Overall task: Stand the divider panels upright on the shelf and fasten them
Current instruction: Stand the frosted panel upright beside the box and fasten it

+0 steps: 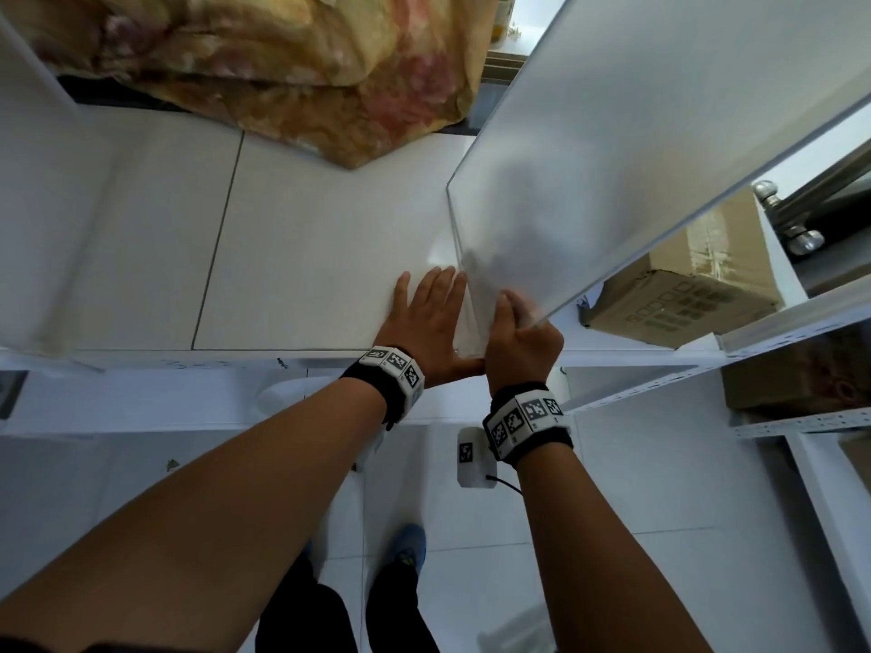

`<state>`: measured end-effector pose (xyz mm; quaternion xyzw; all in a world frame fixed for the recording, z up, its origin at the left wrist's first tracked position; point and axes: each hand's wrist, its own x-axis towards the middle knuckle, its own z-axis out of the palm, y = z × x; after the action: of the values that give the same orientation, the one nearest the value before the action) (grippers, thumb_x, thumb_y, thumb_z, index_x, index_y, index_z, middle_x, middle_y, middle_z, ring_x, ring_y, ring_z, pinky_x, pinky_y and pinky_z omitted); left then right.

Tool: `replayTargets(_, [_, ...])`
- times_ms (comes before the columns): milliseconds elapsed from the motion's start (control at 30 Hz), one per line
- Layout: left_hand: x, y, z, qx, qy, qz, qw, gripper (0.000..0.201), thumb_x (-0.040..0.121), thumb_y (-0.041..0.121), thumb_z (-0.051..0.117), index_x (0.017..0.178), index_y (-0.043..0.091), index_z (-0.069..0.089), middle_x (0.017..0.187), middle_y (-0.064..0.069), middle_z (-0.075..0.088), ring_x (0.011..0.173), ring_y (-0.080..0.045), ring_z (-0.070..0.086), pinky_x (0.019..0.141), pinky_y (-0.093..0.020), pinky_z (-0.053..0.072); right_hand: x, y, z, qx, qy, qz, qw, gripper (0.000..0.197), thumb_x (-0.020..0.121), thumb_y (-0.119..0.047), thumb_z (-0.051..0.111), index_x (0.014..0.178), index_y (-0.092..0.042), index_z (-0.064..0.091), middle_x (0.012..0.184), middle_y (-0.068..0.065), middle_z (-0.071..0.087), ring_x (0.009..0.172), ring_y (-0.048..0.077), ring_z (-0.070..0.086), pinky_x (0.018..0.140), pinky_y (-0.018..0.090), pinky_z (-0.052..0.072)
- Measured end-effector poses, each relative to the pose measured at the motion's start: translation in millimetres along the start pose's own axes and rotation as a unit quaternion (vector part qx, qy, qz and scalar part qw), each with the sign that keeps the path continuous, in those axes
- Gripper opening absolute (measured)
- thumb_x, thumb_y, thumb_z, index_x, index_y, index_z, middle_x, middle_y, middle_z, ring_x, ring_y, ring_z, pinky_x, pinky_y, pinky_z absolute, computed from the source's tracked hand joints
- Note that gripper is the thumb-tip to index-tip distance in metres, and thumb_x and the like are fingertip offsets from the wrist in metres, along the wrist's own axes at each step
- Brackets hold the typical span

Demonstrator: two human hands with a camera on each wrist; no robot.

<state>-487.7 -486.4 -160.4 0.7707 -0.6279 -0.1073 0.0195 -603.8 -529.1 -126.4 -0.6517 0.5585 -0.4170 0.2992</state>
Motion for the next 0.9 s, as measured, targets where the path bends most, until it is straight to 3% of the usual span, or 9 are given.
replayTargets(100, [-1.1,-2.1,0.3,-0.012,0.024,0.018,0.999,0.115,0.073,0.092,0.019,0.158,0.021,-0.010,0.168,-0.005,-0.005,0.155,-0.023,-0.002,0.120,-0.060,-0.001,-0.2,1.3,6.5,-0.005,0.012,-0.014,1.000,0.025,0.096,-0.022,0.057,0.088,-0.005,0.073,0.074,0.011,0.071,0.063,0.015,0.059,0.056,0.003,0.037])
replayTargets(167, [-2.4,-1.3,1.2,-0.012,0.033,0.035,0.999,0.108,0.076,0.090,0.018,0.157,0.025,-0.014,0.168,-0.003,-0.009,0.155,-0.024,-0.001,0.119,-0.062,0.000,-0.9,5.2,10.2,-0.009,0.022,-0.016,1.000,0.029,0.098,-0.024,0.054,0.088,-0.004,0.073,0.075,0.013,0.071,0.065,0.023,0.064,0.058,0.019,0.044])
replayTargets(233, [-2.8,1.0,2.1,-0.012,0.037,0.051,0.998,0.104,0.079,0.087,0.014,0.157,0.026,-0.015,0.168,-0.001,-0.012,0.155,-0.023,-0.001,0.119,-0.063,0.002,0.1,9.2,12.3,-0.011,0.037,-0.011,0.999,0.033,0.099,-0.026,0.052,0.087,-0.003,0.072,0.076,0.014,0.070,0.067,0.026,0.064,0.058,0.024,0.043])
replayTargets(367, [-1.5,-1.0,9.8,0.007,0.047,0.072,0.996,0.096,0.086,0.080,0.016,0.158,0.023,-0.012,0.168,0.001,-0.009,0.155,-0.022,-0.001,0.118,-0.064,0.006,4.3,12.8,22.8,0.004,0.050,-0.027,0.998,0.037,0.097,-0.030,0.049,0.087,-0.003,0.072,0.077,0.016,0.072,0.067,0.025,0.065,0.056,0.013,0.035])
replayTargets(500, [-1.2,-3.5,13.4,0.012,0.048,0.095,0.994,0.093,0.089,0.074,0.021,0.159,0.020,-0.009,0.168,0.000,-0.007,0.155,-0.022,0.002,0.117,-0.066,0.008,-2.4,11.6,29.6,0.035,0.064,-0.021,0.997,0.030,0.096,-0.024,0.057,0.088,0.000,0.073,0.078,0.014,0.072,0.065,0.010,0.056,0.055,-0.005,0.032])
replayTargets(600, [2.0,-4.0,15.3,0.013,0.056,0.106,0.993,0.092,0.090,0.073,0.019,0.159,0.019,-0.008,0.168,-0.001,-0.008,0.155,-0.024,0.004,0.116,-0.068,0.008,-4.1,10.7,29.5,0.085,0.084,0.003,0.993,0.026,0.095,-0.018,0.062,0.085,0.004,0.073,0.072,0.001,0.062,0.060,0.000,0.054,0.055,-0.005,0.034])
replayTargets(667, [1.9,-2.0,16.2,0.013,0.058,0.113,0.992,0.091,0.090,0.073,0.017,0.159,0.019,-0.009,0.168,0.000,-0.008,0.155,-0.024,0.006,0.116,-0.068,0.009,-3.8,13.1,28.3,0.101,0.090,0.002,0.991,0.026,0.094,-0.018,0.062,0.086,0.004,0.073,0.074,-0.001,0.061,0.066,-0.002,0.055,0.057,-0.004,0.036])
replayTargets(767, [1.7,-2.5,18.1,0.008,0.068,0.124,0.990,0.089,0.090,0.074,0.012,0.158,0.022,-0.010,0.168,0.002,-0.007,0.155,-0.023,0.007,0.115,-0.069,0.010,-3.3,12.7,25.3,0.107,0.113,-0.014,0.988,0.026,0.095,-0.019,0.061,0.089,0.002,0.073,0.078,0.000,0.064,0.076,-0.006,0.055,0.060,-0.004,0.037])
replayTargets(900, [2.5,-7.6,16.8,0.008,0.073,0.131,0.989,0.088,0.091,0.074,0.009,0.159,0.021,-0.010,0.168,0.003,-0.008,0.155,-0.020,0.003,0.116,-0.068,0.009,-0.3,12.9,27.7,0.086,0.118,-0.051,0.988,0.024,0.095,-0.017,0.060,0.089,0.001,0.074,0.081,0.008,0.072,0.073,-0.004,0.056,0.063,-0.001,0.041])
